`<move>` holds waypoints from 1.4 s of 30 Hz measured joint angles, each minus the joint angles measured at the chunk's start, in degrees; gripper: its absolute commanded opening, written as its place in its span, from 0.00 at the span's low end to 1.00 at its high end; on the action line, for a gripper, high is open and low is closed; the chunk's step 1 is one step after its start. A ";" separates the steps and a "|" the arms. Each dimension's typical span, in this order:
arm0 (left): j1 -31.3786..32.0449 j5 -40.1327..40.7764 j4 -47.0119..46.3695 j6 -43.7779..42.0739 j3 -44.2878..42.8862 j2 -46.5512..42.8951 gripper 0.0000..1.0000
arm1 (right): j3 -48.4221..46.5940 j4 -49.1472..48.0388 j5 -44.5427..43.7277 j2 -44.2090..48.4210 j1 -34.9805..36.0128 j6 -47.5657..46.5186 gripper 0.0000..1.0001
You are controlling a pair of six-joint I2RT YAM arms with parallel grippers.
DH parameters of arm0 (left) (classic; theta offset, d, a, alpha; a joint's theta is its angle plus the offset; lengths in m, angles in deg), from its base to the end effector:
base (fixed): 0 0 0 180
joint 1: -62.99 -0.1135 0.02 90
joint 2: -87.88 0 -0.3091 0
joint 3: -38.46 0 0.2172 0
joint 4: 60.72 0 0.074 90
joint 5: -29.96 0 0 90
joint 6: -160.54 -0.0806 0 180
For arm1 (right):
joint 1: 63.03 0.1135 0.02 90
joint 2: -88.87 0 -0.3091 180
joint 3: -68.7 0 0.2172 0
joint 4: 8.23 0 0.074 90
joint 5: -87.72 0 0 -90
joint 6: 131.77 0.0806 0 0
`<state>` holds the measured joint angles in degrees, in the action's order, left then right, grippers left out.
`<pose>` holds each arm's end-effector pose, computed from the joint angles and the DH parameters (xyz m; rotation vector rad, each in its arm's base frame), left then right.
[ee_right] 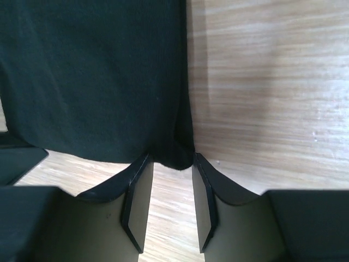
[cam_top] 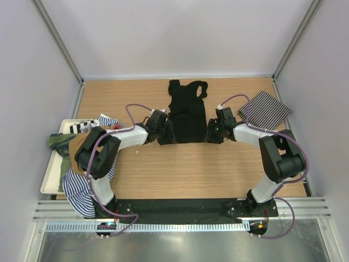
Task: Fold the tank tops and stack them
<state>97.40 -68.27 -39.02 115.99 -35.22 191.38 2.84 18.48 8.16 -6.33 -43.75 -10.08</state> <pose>0.3039 -0.2222 0.1857 -0.1866 2.6146 -0.7316 0.3000 0.1204 0.1878 0.2111 2.6198 0.5617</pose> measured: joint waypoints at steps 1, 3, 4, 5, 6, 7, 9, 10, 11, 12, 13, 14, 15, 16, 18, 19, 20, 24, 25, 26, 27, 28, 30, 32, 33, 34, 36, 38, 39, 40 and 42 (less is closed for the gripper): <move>-0.04 -0.57 -0.68 0.48 -0.37 0.39 0.39 | 0.00 -0.52 0.17 -0.11 -0.02 0.11 0.41; -0.04 0.09 -1.55 0.74 -0.61 0.83 0.33 | 0.00 -1.29 0.24 -0.42 -0.02 0.20 0.36; -0.04 0.20 -1.75 1.03 -0.61 1.07 0.26 | 0.00 -1.68 0.22 -0.61 -0.02 0.24 0.32; -0.04 0.24 -2.05 1.09 -0.61 1.25 0.22 | 0.00 -2.01 0.26 -0.81 -0.02 0.28 0.22; -0.04 0.33 -2.27 1.14 -0.61 1.49 0.18 | 0.00 -2.21 0.20 -0.98 -0.02 0.15 0.17; -0.04 0.24 -2.45 1.38 -0.61 1.75 0.15 | 0.00 -2.25 0.09 -1.11 -0.04 0.22 0.13; -0.04 0.46 -2.43 1.62 -0.61 1.86 0.06 | 0.00 -2.23 -0.15 -1.31 -0.22 0.11 0.03; -0.04 0.50 -2.43 1.79 -0.57 1.88 0.00 | 0.02 -2.08 -0.31 -1.29 -0.28 0.07 0.01; -0.04 0.59 -2.47 1.95 -0.46 1.88 0.00 | 0.07 -2.03 -0.44 -1.20 -0.28 0.09 0.01; -0.04 0.63 -2.67 2.03 -0.26 1.81 0.00 | 0.26 -2.03 -0.61 -0.98 -0.28 0.11 0.01; -0.04 0.63 -3.08 2.12 0.20 1.53 0.00 | 0.61 -2.01 -0.76 -0.59 -0.28 0.09 0.01; -0.04 0.66 -3.30 2.14 0.76 1.14 0.00 | 1.11 -1.84 -0.94 0.04 -0.28 0.09 0.01; -0.04 0.68 -3.34 2.14 1.60 0.42 0.00 | 1.86 -1.64 -1.07 0.90 -0.31 0.09 0.01; -0.02 0.66 -3.37 2.14 2.75 -0.52 0.00 | 2.71 -1.22 -1.09 1.95 -0.31 0.07 0.01; 0.31 0.68 -3.19 2.16 5.31 -2.80 0.00 | 4.44 -0.35 -0.85 4.33 -0.31 0.11 0.01; 0.68 0.76 -2.89 2.16 6.67 -4.07 0.00 | 5.57 0.09 -0.66 5.97 -0.28 0.13 0.01; 1.27 0.94 -2.56 2.19 7.85 -5.25 0.00 | 6.73 0.46 -0.35 7.65 -0.28 0.13 0.01; 4.92 1.88 -2.12 2.86 12.41 -10.08 0.00 | 11.26 2.10 0.87 14.16 -0.24 0.15 0.04; 5.88 2.08 -1.95 3.39 13.66 -11.47 0.00 | 12.31 2.82 1.16 15.72 -0.20 0.17 0.09; 6.80 2.23 -1.95 3.76 14.86 -12.79 0.02 | 13.38 3.43 1.49 17.35 -0.13 0.20 0.20; 7.37 2.36 -1.90 4.02 15.72 -13.77 0.04 | 14.27 3.80 1.70 18.60 -0.02 0.24 0.31; 7.93 2.47 -1.75 4.33 16.68 -14.88 0.12 | 15.30 4.52 1.88 20.20 0.11 0.35 0.39; 8.72 3.15 -1.51 4.98 18.29 -16.52 0.32 | 17.09 6.05 1.99 23.02 0.17 0.07 0.45; 9.51 4.09 -1.20 6.01 19.96 -17.84 0.38 | 18.69 7.17 2.25 25.59 0.15 0.02 0.46; 9.92 4.39 -1.36 6.78 20.70 -18.80 0.43 | 19.39 7.67 2.38 26.80 0.15 0.07 0.46; 10.43 5.01 -1.14 7.02 21.24 -19.87 0.44 | 19.82 8.15 2.47 27.80 0.15 0.11 0.46; 11.43 6.01 -0.76 7.85 22.18 -21.64 0.47 | 20.00 8.66 2.91 29.00 0.15 0.13 0.46; 12.15 6.82 -0.15 8.31 22.56 -23.23 0.49 | 19.98 8.41 3.82 29.18 0.15 0.11 0.46; 12.37 7.17 0.00 8.44 22.56 -23.96 0.49 | 19.98 8.24 4.66 28.92 0.15 0.11 0.44; 12.39 7.37 0.04 8.50 22.51 -24.46 0.49 | 19.91 8.02 5.49 28.44 0.15 0.09 0.44; 12.39 8.02 0.42 8.59 22.29 -25.46 0.47 | 19.52 7.69 6.91 27.19 0.15 0.09 0.43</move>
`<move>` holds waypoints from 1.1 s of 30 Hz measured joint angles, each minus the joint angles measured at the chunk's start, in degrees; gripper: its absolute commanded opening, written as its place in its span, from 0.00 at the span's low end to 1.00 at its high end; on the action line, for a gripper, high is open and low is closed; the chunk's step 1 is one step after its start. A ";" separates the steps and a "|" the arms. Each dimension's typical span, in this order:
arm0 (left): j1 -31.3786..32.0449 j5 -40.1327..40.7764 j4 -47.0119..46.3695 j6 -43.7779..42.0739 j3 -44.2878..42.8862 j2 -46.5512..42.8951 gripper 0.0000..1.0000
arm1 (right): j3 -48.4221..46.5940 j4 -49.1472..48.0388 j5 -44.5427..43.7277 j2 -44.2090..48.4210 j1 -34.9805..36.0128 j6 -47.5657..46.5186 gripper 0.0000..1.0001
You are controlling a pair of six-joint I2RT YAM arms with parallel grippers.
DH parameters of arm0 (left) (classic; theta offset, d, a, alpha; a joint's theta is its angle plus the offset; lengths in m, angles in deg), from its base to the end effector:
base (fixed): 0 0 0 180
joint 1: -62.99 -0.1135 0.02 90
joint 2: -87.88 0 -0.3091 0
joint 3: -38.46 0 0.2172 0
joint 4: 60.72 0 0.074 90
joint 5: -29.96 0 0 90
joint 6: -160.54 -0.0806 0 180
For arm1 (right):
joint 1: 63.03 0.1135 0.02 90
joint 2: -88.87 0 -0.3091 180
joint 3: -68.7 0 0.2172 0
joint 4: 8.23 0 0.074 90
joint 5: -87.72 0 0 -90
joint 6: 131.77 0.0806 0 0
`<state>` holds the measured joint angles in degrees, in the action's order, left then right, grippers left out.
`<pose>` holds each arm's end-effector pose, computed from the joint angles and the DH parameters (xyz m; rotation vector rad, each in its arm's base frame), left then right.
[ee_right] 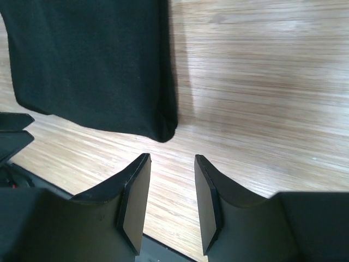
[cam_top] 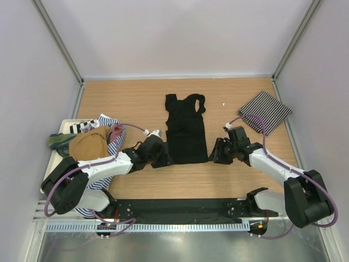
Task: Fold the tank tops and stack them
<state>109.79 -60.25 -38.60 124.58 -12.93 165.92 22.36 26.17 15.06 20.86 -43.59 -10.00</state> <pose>0.1723 -0.1839 0.2022 -0.1614 2.5795 -0.7523 0.1715 0.0860 0.1947 0.1618 2.6442 0.7128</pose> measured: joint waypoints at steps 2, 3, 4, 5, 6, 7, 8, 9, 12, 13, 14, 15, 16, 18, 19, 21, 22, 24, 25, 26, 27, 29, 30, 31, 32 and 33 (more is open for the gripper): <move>-0.04 0.76 0.70 0.04 -0.70 -0.57 0.44 | -0.52 -0.37 1.01 -1.03 0.00 0.00 0.43; -0.04 1.07 1.11 0.00 -1.29 -0.61 0.43 | -0.81 -0.59 1.40 -1.33 0.00 0.02 0.43; -0.07 1.27 1.38 0.00 -1.95 -0.57 0.42 | -1.16 -0.87 1.90 -1.79 0.00 0.02 0.43; -0.22 1.31 1.64 0.00 -2.73 -0.48 0.41 | -1.57 -1.27 2.43 -2.32 0.00 0.04 0.44; -0.33 1.31 1.79 -0.02 -3.37 -0.24 0.40 | -1.99 -1.75 2.86 -3.04 0.00 0.04 0.44; -0.46 1.33 1.92 -0.04 -4.39 0.35 0.39 | -2.38 -2.19 3.13 -3.82 0.00 0.04 0.44; -0.52 1.42 1.88 -0.07 -5.05 0.94 0.38 | -2.78 -2.67 3.37 -4.85 0.00 0.04 0.43; -0.74 1.55 1.88 -0.09 -5.73 1.77 0.35 | -3.02 -3.17 3.41 -5.90 0.00 0.04 0.43; -1.29 2.03 1.88 -0.15 -6.43 4.46 0.30 | -3.13 -4.07 3.32 -8.55 0.00 0.02 0.37; -1.44 2.16 2.01 -0.11 -6.43 5.20 0.28 | -3.13 -4.26 3.26 -9.33 0.00 -0.02 0.35; -1.62 2.27 2.14 -0.13 -6.43 6.21 0.25 | -3.13 -4.61 3.19 -10.05 0.00 -0.02 0.30; -1.75 2.38 2.23 -0.11 -6.40 6.99 0.18 | -3.13 -4.87 3.17 -10.58 0.00 -0.04 0.18; -1.90 2.51 2.34 -0.09 -6.40 7.63 0.15 | -3.13 -5.18 3.10 -11.21 0.00 -0.26 0.13; -1.95 2.73 2.36 -0.22 -6.34 8.55 0.10 | -3.10 -5.64 2.75 -12.04 0.00 -0.13 0.05; -1.99 2.80 2.32 -0.20 -6.19 8.92 0.10 | -3.06 -5.88 2.64 -12.26 0.00 -0.02 0.04; -1.99 2.97 2.21 -0.17 -5.70 9.20 0.09 | -2.78 -6.32 2.29 -12.24 0.00 0.09 0.03; -2.01 2.99 1.88 -0.17 -5.57 9.20 0.09 | -2.69 -6.40 2.25 -12.24 0.00 0.11 0.03; -2.01 2.99 1.70 -0.20 -5.51 9.20 0.14 | -2.62 -6.43 2.08 -12.15 0.00 0.09 0.03; -2.01 2.97 1.55 -0.26 -5.42 9.20 0.17 | -2.58 -6.43 2.03 -12.09 0.00 0.09 0.03; -2.01 2.93 1.31 -0.26 -5.31 9.09 0.23 | -2.56 -6.36 1.90 -11.96 0.00 0.09 0.03; -2.01 2.93 1.07 -0.28 -5.09 8.81 0.27 | -2.54 -6.36 1.77 -11.85 0.00 0.09 0.04; -1.99 2.99 1.09 -0.33 -4.50 7.80 0.33 | -2.51 -6.34 1.64 -11.67 0.00 0.07 0.04; -1.99 3.10 1.49 -0.35 -4.09 7.08 0.34 | -2.49 -6.34 1.57 -11.61 0.00 0.07 0.05; -2.01 3.23 1.97 -0.35 -3.63 6.34 0.35 | -2.47 -6.29 1.44 -11.50 0.00 0.07 0.05; -2.01 3.34 2.54 -0.37 -3.17 5.55 0.37 | -2.47 -6.29 1.36 -11.41 0.00 0.07 0.05; -2.01 3.52 2.97 -0.35 -2.73 4.74 0.38 | -2.47 -6.29 1.29 -11.37 0.00 0.07 0.05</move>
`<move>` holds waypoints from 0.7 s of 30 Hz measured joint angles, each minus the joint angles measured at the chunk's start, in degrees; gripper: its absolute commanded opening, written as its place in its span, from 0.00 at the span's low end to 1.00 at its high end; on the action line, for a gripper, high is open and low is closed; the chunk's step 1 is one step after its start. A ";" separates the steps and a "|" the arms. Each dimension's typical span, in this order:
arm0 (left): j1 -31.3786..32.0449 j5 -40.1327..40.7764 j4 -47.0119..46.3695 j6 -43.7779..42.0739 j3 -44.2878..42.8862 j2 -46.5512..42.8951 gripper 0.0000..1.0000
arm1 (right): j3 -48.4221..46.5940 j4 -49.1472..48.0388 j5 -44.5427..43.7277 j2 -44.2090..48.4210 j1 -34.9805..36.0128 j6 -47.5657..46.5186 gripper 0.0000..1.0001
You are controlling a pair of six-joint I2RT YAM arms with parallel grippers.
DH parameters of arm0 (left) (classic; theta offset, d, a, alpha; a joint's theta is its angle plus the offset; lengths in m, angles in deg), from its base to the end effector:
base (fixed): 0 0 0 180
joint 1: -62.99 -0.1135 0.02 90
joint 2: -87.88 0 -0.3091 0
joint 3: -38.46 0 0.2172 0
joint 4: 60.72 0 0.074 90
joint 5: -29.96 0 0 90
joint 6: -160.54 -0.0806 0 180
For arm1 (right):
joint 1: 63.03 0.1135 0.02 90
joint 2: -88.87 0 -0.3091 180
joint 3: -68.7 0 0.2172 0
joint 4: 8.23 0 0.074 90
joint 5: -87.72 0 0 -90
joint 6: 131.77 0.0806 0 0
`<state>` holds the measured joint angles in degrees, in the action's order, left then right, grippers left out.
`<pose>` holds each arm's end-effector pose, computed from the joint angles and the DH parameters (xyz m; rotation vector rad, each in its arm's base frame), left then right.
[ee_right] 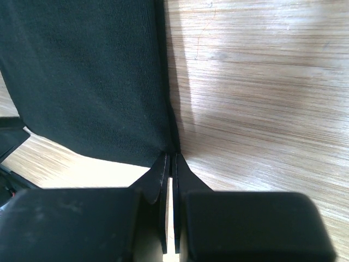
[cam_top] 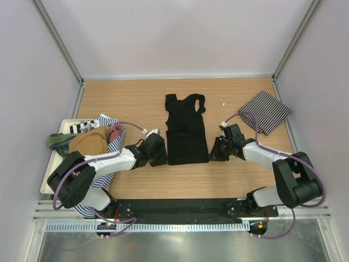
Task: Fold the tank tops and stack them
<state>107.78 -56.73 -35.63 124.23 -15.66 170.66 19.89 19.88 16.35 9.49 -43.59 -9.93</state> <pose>0.1900 -0.1820 0.1914 -0.2282 2.6123 -0.6007 0.2066 0.1002 0.1784 0.1679 2.6934 0.7256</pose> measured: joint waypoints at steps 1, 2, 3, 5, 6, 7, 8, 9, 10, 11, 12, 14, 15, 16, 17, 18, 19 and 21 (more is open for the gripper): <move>0.00 0.13 0.48 -0.02 0.28 -0.63 0.39 | 0.00 0.00 -0.04 0.00 0.00 -0.02 0.05; 0.00 0.24 1.09 0.02 0.57 -1.40 0.41 | 0.00 0.02 -0.04 0.00 0.00 0.00 0.05; 0.00 0.37 1.42 0.00 0.83 -2.12 0.41 | 0.00 0.02 -0.07 0.00 0.00 0.00 0.05; 0.00 0.59 1.97 0.02 1.03 -2.95 0.43 | 0.00 0.02 -0.07 0.00 0.00 0.00 0.05; 0.00 0.57 1.97 0.04 1.03 -2.93 0.44 | 0.00 0.02 -0.07 0.00 0.00 0.00 0.06; 0.00 0.57 1.95 0.04 1.03 -2.84 0.45 | 0.00 0.02 -0.09 0.00 0.00 0.00 0.05; 0.00 0.52 1.90 0.07 1.03 -2.64 0.46 | 0.00 0.02 -0.09 0.00 0.00 -0.02 0.06; 0.00 0.35 1.62 0.07 1.03 -2.32 0.47 | 0.00 0.02 -0.07 0.00 0.00 0.00 0.06; 0.00 -0.09 1.03 0.11 1.03 -1.79 0.48 | 0.00 0.02 -0.09 0.00 0.00 0.00 0.06; 0.00 -0.44 0.26 0.17 1.03 -1.11 0.49 | 0.00 0.02 -0.07 0.02 0.00 0.00 0.06; 0.00 -0.83 -0.52 0.31 1.03 -0.31 0.49 | 0.00 0.02 -0.07 0.02 0.00 0.00 0.06; -0.04 -1.75 -2.84 0.68 0.68 0.94 0.49 | 0.00 0.04 -0.07 0.02 0.00 0.00 0.06; -0.09 -1.92 -3.32 0.68 0.59 1.18 0.49 | 0.00 0.04 -0.07 0.02 0.00 0.00 0.06; -0.09 -2.05 -3.89 0.94 0.35 1.68 0.45 | 0.00 0.04 -0.07 0.02 0.00 0.00 0.06; -0.09 -2.19 -4.35 1.09 0.13 2.16 0.42 | 0.00 0.11 -0.07 0.02 0.00 0.00 0.06; -0.09 -2.34 -4.79 1.33 -0.07 2.71 0.40 | 0.00 0.13 -0.07 0.02 0.00 0.00 0.06; -0.09 -2.45 -5.25 1.55 -0.15 3.13 0.33 | 0.00 0.15 -0.07 0.02 0.00 0.00 0.06; -0.09 -2.47 -5.66 1.68 -0.15 3.67 0.27 | 0.00 0.17 -0.07 0.07 0.00 0.00 0.06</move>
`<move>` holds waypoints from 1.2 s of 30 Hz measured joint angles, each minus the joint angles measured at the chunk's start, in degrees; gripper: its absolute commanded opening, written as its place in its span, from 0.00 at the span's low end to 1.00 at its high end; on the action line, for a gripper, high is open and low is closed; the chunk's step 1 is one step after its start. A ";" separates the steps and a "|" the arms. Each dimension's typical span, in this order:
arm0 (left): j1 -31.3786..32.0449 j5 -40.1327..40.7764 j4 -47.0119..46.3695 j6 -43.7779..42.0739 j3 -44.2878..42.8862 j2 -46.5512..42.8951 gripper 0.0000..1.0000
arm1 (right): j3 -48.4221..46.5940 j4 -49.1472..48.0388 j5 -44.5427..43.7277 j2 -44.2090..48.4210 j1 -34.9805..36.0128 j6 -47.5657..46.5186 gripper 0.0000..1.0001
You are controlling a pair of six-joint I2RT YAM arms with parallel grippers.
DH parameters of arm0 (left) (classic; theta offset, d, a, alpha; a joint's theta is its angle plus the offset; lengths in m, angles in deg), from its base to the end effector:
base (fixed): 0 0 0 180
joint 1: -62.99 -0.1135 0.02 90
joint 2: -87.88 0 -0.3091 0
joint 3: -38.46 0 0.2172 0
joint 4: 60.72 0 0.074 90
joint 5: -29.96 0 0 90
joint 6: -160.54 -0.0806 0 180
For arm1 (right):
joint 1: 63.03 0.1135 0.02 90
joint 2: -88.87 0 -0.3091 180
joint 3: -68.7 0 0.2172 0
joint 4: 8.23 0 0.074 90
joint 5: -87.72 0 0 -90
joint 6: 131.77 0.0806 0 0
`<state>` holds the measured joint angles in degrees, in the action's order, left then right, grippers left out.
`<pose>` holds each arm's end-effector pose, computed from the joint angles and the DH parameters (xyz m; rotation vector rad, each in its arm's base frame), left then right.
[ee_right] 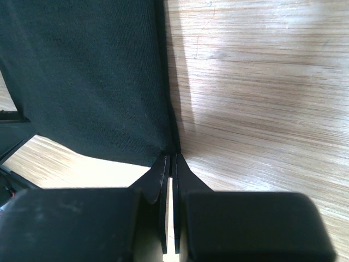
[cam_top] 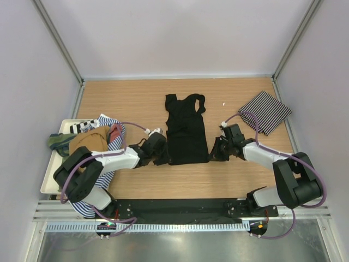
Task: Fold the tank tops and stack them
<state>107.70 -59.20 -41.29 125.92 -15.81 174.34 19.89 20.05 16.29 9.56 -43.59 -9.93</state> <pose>0.2003 -0.1966 0.1851 -0.2500 2.6050 -0.6859 0.2062 0.1000 0.1784 0.1688 2.6949 0.7237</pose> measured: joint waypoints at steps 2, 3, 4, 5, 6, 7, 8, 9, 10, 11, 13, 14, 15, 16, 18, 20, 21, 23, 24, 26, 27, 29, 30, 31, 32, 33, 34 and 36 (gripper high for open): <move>0.20 0.04 0.09 0.33 0.02 0.17 0.17 | 0.00 0.07 -0.02 0.22 0.00 0.00 0.06; 0.39 0.11 0.15 0.76 0.11 0.28 0.12 | 0.00 0.09 -0.02 0.35 0.00 0.00 0.06; 0.70 0.31 0.17 1.16 0.13 0.37 0.02 | 0.00 0.15 0.00 0.48 0.00 0.00 0.06; 1.09 0.42 0.22 1.57 0.17 0.46 0.00 | 0.00 0.26 0.00 0.66 0.00 0.00 0.06; 1.49 0.46 0.22 1.66 0.20 0.55 0.00 | 0.00 0.28 0.00 0.81 0.00 -0.02 0.05; 1.86 0.50 0.15 1.70 0.20 0.57 0.00 | 0.00 0.31 0.00 0.90 0.00 -0.02 0.05; 2.14 0.48 0.09 1.77 0.20 0.61 0.00 | 0.00 0.44 0.00 0.98 0.00 -0.07 0.05; 2.27 0.50 0.09 1.79 0.20 0.61 0.00 | 0.00 0.68 0.00 1.07 0.00 -0.11 0.05; 2.38 0.52 0.09 1.77 0.17 0.63 0.00 | 0.00 0.96 -0.02 1.07 0.00 -0.20 0.04; 2.43 0.59 0.22 1.77 0.07 0.68 0.00 | -0.02 1.27 -0.04 1.07 0.00 -0.24 0.03; 2.43 0.57 1.20 1.38 -0.76 1.07 0.00 | -0.22 2.03 -0.13 1.07 0.00 -0.24 0.01; 2.34 0.59 2.16 1.07 -1.70 1.51 0.00 | -0.68 2.73 -0.20 1.05 0.00 -0.24 0.01; 1.84 0.33 4.13 0.57 -3.23 2.14 0.00 | -1.66 3.93 -0.28 0.85 0.02 -0.24 0.01; 1.49 0.07 5.75 -0.31 -4.92 2.73 0.00 | -3.23 5.22 -0.35 0.39 0.02 -0.26 0.01; 0.15 -0.37 9.90 -1.75 -8.74 3.28 0.00 | -8.09 8.50 -0.48 -0.81 0.02 -0.31 0.01; -1.20 0.28 14.47 -3.26 -13.84 2.62 0.00 | -14.16 10.51 -0.52 -1.03 0.04 -0.26 0.01; -1.60 0.94 15.93 -3.65 -15.87 1.66 0.00 | -16.59 10.86 -0.68 -0.28 0.11 -0.22 0.01; -1.33 1.84 17.03 -3.89 -17.64 -2.40 0.00 | -18.51 10.32 -0.98 3.28 0.35 -0.02 0.01; -0.92 2.03 17.38 -3.87 -17.62 -4.00 0.00 | -17.88 10.38 -1.07 5.86 0.39 0.07 0.01; 2.01 2.75 16.76 -2.99 -15.17 -8.02 0.00 | -14.25 9.75 -0.74 10.84 0.55 0.48 0.01; 3.89 2.86 16.06 -2.10 -12.98 -9.14 0.00 | -10.95 9.09 -0.48 13.31 0.74 0.85 0.01; 7.69 3.04 14.86 -0.22 -7.74 -9.68 0.00 | -3.93 9.92 -0.17 16.46 1.07 1.62 0.01; 9.75 3.08 14.97 0.81 -4.70 -9.44 0.00 | -0.61 10.75 -0.13 17.25 1.16 1.95 0.01; 11.61 3.02 15.61 1.81 -2.01 -9.18 0.00 | 2.08 12.41 -0.13 17.79 1.25 2.25 0.01; 13.07 3.02 16.28 2.86 0.22 -9.09 0.00 | 3.74 13.97 -0.07 18.29 1.29 2.40 0.01; 14.10 3.04 17.14 3.69 1.66 -9.14 0.00 | 5.33 15.98 0.22 19.23 1.42 2.71 0.01; 14.73 3.08 17.62 4.44 2.40 -9.22 0.00 | 5.88 16.90 0.50 20.06 1.57 2.91 0.01; 15.50 3.34 17.92 5.60 2.51 -9.81 0.00 | 6.21 17.79 0.96 22.45 1.95 3.32 0.01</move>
<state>123.19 -55.86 -23.37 131.51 -13.30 164.52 26.10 37.84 17.25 32.01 -41.65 -6.61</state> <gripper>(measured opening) 0.008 0.062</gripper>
